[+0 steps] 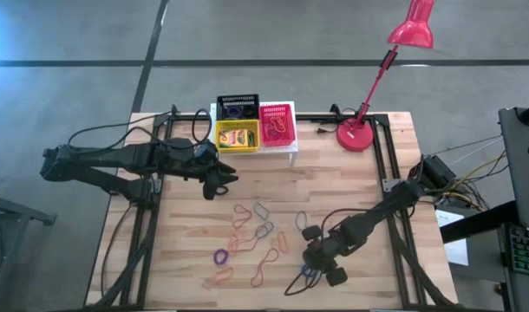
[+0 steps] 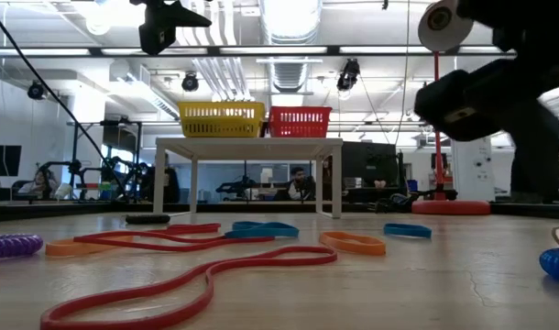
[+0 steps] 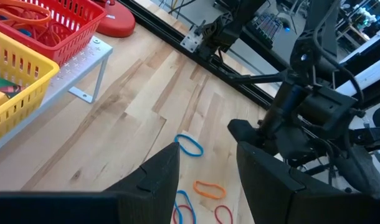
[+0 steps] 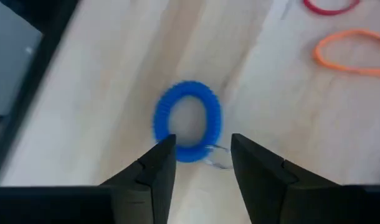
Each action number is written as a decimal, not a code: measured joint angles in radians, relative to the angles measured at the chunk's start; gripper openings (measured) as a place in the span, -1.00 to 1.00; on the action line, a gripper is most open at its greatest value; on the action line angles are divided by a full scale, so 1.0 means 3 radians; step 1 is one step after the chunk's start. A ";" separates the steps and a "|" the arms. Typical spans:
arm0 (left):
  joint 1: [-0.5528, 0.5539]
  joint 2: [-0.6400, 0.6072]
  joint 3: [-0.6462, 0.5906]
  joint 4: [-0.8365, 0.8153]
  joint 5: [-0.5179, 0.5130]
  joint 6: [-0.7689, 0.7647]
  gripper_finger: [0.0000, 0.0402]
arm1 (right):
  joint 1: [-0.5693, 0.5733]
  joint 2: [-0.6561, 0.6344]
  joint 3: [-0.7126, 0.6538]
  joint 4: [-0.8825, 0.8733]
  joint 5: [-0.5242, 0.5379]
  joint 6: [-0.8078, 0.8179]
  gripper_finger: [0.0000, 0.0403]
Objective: Pick & Place Office Desk Supplies
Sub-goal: Put the blue spring keychain into the black basket on the shelf
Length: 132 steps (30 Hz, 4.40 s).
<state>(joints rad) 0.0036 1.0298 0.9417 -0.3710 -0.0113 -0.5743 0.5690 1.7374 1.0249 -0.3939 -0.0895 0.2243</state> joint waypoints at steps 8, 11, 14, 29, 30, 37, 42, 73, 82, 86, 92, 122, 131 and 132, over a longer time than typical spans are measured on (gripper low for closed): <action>0.0000 0.0000 0.0000 -0.0003 0.0000 -0.0008 -0.18 | -0.0152 0.0121 -0.0098 0.0037 -0.0205 -0.0788 -0.25; 0.0000 -0.0001 0.0000 -0.0003 0.0000 -0.0008 -0.18 | -0.0179 0.0223 -0.0102 0.0047 -0.0395 -0.1095 -0.36; 0.0000 -0.0001 0.0000 -0.0006 0.0000 -0.0009 -0.18 | -0.0190 0.0279 -0.0077 0.0031 -0.0401 -0.1109 -0.51; 0.0000 0.0000 0.0000 -0.0010 0.0000 -0.0010 -0.18 | -0.0229 -0.0478 -0.0040 0.0058 -0.0568 0.0166 -0.96; 0.0000 0.0000 0.0000 -0.0010 0.0000 -0.0009 -0.18 | -0.0245 -0.0574 -0.0040 0.0079 -0.0517 0.0286 -0.96; -0.0014 0.0000 0.0000 0.0146 0.0069 0.0293 -0.18 | -0.0425 -0.1166 0.0032 0.0348 0.0614 0.0593 -0.96; -0.0031 0.0081 0.0000 0.0682 0.0278 0.0507 -0.18 | -0.0691 -0.1300 0.0298 0.0501 0.1106 0.0384 -0.96; -0.0032 0.0666 0.0003 0.1809 0.1028 0.0341 -0.49 | -0.1213 -0.0689 0.1763 0.0101 0.0722 -0.0592 -0.96; -0.0038 0.0582 0.0003 0.1320 0.1024 0.0266 -0.88 | -0.1213 -0.0667 0.1742 -0.0375 0.0508 -0.0140 -0.72; -0.0038 0.0542 0.0071 0.0714 0.0771 0.0197 -0.84 | -0.1213 -0.0660 0.1678 -0.0674 0.0462 0.0118 -0.48; 0.0080 0.0571 0.0735 -0.0836 0.0179 0.0213 -0.85 | -0.1180 -0.0688 0.1207 -0.0733 0.0486 0.0562 -0.28; 0.2533 0.2461 0.2300 -0.1901 0.0017 0.0782 -0.76 | -0.0972 -0.2266 -0.0759 0.1153 0.0841 0.1235 -0.58; 0.2538 0.2445 0.2358 -0.1943 0.0024 0.0782 -0.33 | -0.0972 -0.2248 -0.0759 0.1148 0.0831 0.1148 -0.58; 0.2546 0.2421 0.2385 -0.1963 0.0025 0.0782 -0.29 | -0.0972 -0.2248 -0.0760 0.1148 0.0832 0.1148 -0.58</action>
<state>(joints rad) 0.7673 1.7562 1.6573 -0.9597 -0.0037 -0.3396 0.2775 1.0630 0.7969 -0.0494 0.1600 0.5686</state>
